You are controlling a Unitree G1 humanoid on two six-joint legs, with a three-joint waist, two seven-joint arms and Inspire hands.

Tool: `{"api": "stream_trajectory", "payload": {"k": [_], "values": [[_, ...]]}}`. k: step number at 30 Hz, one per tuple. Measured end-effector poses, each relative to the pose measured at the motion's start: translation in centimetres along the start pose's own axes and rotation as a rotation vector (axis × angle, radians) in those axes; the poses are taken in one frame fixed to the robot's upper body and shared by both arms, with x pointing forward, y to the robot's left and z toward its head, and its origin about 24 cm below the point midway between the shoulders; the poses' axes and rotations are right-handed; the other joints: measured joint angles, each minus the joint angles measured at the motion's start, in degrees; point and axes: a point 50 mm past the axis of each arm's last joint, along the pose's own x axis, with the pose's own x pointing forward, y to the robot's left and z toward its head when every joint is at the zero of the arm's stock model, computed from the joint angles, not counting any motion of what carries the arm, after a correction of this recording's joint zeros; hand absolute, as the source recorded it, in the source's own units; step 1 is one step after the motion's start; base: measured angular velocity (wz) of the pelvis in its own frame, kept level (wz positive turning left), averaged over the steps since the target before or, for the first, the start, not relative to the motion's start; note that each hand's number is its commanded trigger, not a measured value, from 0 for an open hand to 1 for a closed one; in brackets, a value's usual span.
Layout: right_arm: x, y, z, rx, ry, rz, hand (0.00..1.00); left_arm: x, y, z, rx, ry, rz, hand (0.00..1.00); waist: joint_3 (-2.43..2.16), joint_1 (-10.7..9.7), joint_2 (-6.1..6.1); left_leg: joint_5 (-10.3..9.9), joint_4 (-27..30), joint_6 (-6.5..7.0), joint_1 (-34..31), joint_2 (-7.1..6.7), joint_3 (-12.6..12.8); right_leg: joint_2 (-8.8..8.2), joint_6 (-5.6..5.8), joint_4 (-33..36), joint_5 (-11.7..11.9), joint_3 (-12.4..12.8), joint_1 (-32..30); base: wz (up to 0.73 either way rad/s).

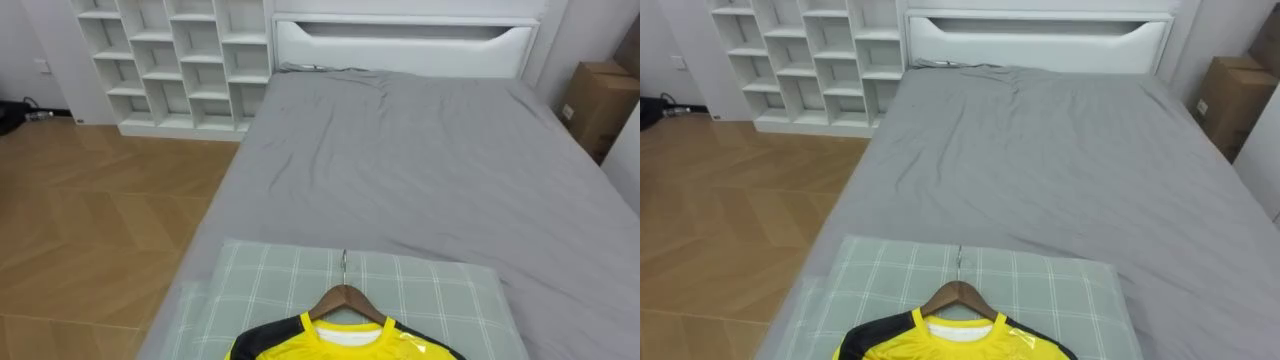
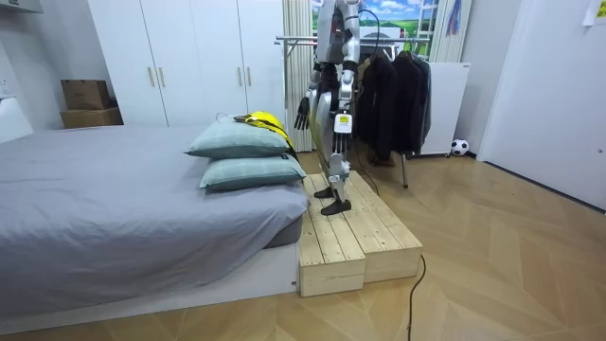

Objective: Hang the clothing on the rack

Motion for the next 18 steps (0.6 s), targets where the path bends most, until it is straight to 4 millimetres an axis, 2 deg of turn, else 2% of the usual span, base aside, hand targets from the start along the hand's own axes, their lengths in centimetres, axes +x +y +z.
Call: {"api": "stream_trajectory", "payload": {"k": [8, 18], "values": [[0.04, 0.32, -0.25, 0.030, 0.008, 0.018, 0.00, -0.01, 0.42, 0.41, -0.001, -0.025, 0.044, 0.00, 0.14, 0.0, -0.68, 0.0, 0.1, 0.00, 0.2, 0.05, 0.1, 0.01, 0.01, 0.0, -0.1, 0.2, 0.0, 0.00], [0.03, 0.33, -0.38, 0.069, 0.006, 0.022, 0.00, -0.03, 0.64, 0.63, -0.002, -0.047, 0.071, 0.00, 0.15, 0.0, -0.68, 0.0, 0.2, -0.04, 0.1, 0.15, 0.1, 0.10, 0.00, 0.1, -0.1, 0.2, 0.0, 0.00]]}}
